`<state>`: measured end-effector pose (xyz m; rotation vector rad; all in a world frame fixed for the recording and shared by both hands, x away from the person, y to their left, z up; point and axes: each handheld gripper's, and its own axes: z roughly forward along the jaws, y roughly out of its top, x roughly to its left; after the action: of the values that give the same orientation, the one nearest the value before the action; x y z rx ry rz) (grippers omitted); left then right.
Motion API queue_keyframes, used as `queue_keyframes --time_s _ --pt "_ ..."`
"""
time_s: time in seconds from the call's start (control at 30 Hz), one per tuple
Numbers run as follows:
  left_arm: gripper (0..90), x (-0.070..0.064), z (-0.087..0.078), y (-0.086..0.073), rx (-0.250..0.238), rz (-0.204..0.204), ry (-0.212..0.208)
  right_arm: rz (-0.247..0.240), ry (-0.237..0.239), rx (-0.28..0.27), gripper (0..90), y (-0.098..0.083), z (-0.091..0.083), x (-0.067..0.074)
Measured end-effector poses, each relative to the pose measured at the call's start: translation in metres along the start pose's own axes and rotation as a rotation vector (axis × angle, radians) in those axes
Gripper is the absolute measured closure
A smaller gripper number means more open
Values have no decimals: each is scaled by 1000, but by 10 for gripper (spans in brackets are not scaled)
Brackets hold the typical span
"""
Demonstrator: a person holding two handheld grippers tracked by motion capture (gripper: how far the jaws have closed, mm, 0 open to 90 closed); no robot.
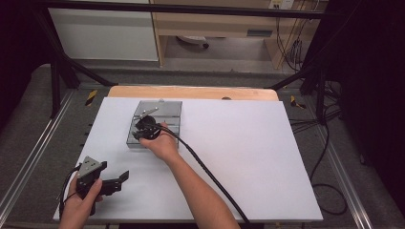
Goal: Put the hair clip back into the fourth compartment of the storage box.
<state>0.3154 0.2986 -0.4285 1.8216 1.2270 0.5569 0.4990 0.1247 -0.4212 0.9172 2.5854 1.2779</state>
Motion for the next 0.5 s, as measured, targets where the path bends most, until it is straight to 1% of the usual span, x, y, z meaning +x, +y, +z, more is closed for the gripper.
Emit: queue_keyframes --time_s 0.13,0.17,0.2,0.3,0.5 --pt "68 0 0 0 0 1 -1 0 -2 2 829 -1 1 0" --pt "68 0 0 0 1 1 -1 -1 -6 1 810 -1 2 0" --pt "68 0 0 0 1 0 -2 8 -14 -1 792 -1 2 0" --pt "68 0 0 0 1 1 0 6 -30 -4 764 0 0 -1" --pt "68 0 1 0 2 2 -2 7 -32 -19 770 1 -5 -1"
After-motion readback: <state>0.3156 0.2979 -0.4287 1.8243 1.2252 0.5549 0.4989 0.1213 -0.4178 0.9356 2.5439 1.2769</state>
